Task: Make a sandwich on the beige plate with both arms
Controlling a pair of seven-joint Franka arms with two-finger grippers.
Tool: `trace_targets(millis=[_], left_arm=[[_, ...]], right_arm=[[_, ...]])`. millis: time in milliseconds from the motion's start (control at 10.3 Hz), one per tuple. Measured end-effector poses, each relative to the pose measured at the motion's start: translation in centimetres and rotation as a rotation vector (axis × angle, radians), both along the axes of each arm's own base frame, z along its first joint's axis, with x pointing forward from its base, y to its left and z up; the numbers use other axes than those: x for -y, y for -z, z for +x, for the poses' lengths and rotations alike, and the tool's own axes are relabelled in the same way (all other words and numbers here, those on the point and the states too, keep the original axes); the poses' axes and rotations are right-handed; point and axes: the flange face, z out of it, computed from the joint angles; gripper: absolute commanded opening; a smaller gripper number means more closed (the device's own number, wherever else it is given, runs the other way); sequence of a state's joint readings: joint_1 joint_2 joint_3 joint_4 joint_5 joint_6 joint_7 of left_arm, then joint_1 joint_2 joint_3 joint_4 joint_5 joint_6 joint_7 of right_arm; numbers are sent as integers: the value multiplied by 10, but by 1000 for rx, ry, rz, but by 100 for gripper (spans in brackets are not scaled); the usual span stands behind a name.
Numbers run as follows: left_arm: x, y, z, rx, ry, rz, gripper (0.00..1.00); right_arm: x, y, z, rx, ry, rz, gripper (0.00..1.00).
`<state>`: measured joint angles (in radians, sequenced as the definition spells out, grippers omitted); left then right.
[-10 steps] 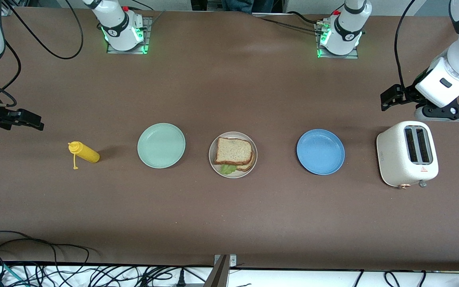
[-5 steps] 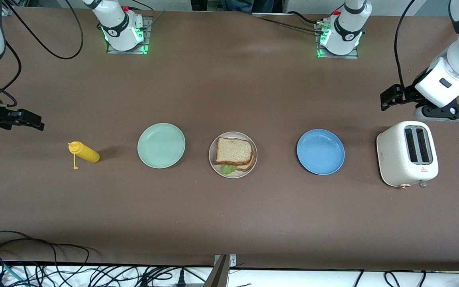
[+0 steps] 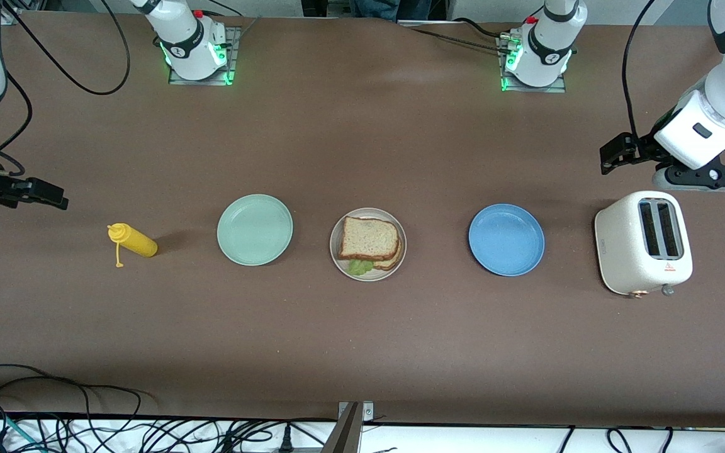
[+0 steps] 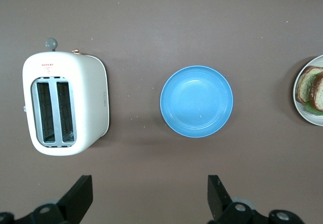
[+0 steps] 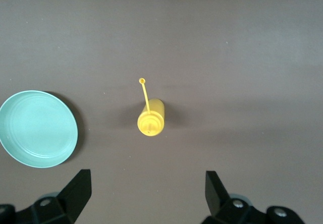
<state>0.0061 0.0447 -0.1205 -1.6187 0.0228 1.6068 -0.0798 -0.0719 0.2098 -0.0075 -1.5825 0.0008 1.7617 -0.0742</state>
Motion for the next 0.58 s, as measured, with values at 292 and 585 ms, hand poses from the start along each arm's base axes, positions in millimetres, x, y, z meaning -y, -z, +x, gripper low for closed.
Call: trace_targets(millis=[292,585], left_arm=[[5,-2,0,4,8,-1,100],[12,-8,0,17,21,-3,100]], right_arm=[[-71,9,8,12,66,30,100],[-141,9,6,37,105,28,100]])
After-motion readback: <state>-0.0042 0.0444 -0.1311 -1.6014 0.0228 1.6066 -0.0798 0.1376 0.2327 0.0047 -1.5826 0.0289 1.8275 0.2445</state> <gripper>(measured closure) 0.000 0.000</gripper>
